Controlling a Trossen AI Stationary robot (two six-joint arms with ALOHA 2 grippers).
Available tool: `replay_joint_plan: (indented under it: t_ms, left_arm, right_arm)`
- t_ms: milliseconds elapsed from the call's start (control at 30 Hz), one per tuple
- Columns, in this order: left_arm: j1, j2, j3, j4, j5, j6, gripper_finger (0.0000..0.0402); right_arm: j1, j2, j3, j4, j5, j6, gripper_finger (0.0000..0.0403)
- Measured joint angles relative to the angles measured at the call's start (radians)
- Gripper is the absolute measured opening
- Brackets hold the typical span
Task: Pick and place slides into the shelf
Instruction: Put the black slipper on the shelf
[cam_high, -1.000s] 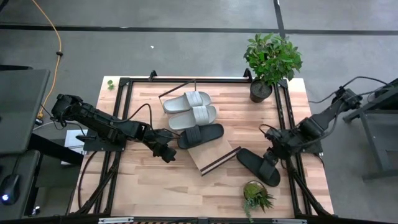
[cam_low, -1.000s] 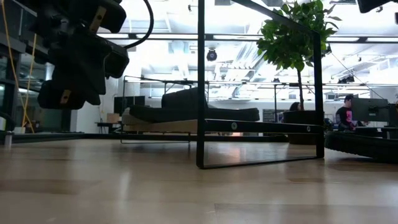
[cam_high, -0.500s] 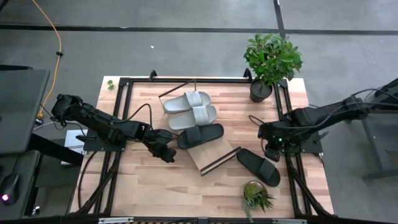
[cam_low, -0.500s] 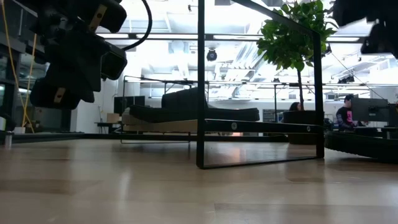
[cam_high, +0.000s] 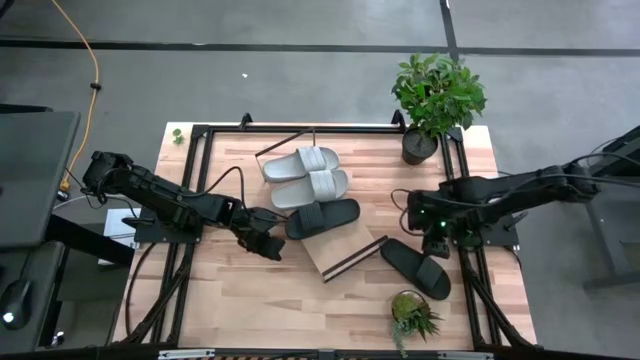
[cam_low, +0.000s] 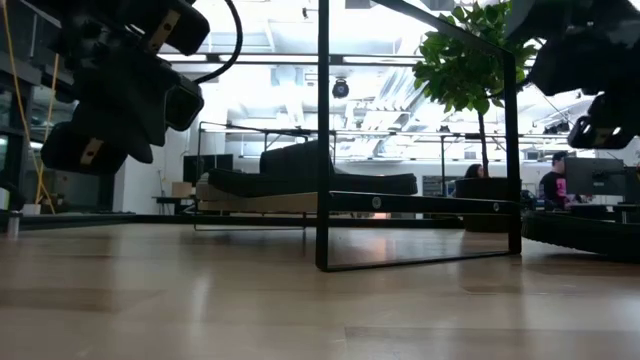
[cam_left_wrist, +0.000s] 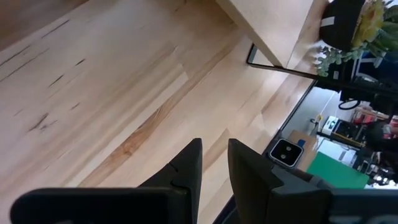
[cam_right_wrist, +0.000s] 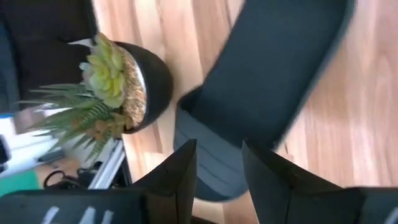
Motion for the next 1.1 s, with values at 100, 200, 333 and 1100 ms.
replay_joint_plan:
  t_ms: [100,200,333,1100]
  left_arm:
    - [0.000,0.000,0.000,0.021,0.004,-0.005,0.0067]
    - [0.000,0.000,0.000,0.036,0.012,-0.016,0.0067]
    - [-0.001,0.000,0.000,0.039,0.021,-0.019,0.0067]
    - [-0.099,0.000,0.000,0.037,-0.066,-0.030,0.0067]
  right_arm:
    - [-0.023,0.027,-0.019,0.020,-0.018,-0.065,0.0119]
    - [-0.037,0.071,-0.022,0.032,-0.039,-0.130,0.0119]
    - [-0.039,0.146,-0.022,0.077,-0.083,-0.200,0.0119]
    - [0.107,0.292,-0.022,0.061,-0.096,-0.187,0.0119]
